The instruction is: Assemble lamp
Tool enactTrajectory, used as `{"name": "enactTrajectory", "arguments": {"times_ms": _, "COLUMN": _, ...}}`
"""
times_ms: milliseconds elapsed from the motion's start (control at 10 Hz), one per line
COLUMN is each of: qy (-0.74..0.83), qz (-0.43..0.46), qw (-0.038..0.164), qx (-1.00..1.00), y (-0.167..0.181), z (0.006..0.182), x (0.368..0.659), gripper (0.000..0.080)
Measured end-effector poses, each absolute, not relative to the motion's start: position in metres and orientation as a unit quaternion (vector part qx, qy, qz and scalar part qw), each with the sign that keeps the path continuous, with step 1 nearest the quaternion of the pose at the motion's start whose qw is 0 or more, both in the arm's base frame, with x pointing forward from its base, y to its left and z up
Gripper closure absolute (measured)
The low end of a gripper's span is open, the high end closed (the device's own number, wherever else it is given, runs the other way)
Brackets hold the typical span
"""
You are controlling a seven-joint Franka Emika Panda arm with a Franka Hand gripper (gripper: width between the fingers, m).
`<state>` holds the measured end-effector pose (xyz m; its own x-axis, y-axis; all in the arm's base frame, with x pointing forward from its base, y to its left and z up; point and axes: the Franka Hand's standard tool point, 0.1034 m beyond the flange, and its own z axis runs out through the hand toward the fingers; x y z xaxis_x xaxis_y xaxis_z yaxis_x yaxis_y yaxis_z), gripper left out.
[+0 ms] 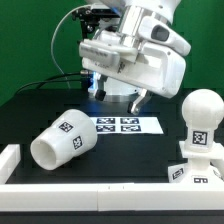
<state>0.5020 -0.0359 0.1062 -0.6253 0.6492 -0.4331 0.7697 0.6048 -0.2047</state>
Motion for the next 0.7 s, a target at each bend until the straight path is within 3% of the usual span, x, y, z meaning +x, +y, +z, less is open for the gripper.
{"name": "enactTrajectory", "arguments": {"times_ms": 400, "qy": 0.775, "qz": -0.371, "qw": 0.169, "qx": 0.483, "y": -0.059, "z": 0.140, "x": 0.513, "gripper": 0.0101}}
{"name": "enactTrajectory", "arguments": {"times_ms": 600, "qy": 0.723, "qz": -0.466, "qw": 0.150, "qx": 0.487, "y": -0.079, "z": 0.151, "x": 0.517, "gripper": 0.0101}}
{"name": "enactTrajectory", "arguments": {"times_ms": 700, "qy": 0.709, "qz": -0.487, "qw": 0.131, "qx": 0.493, "y": -0.084, "z": 0.154, "x": 0.515, "gripper": 0.0101}}
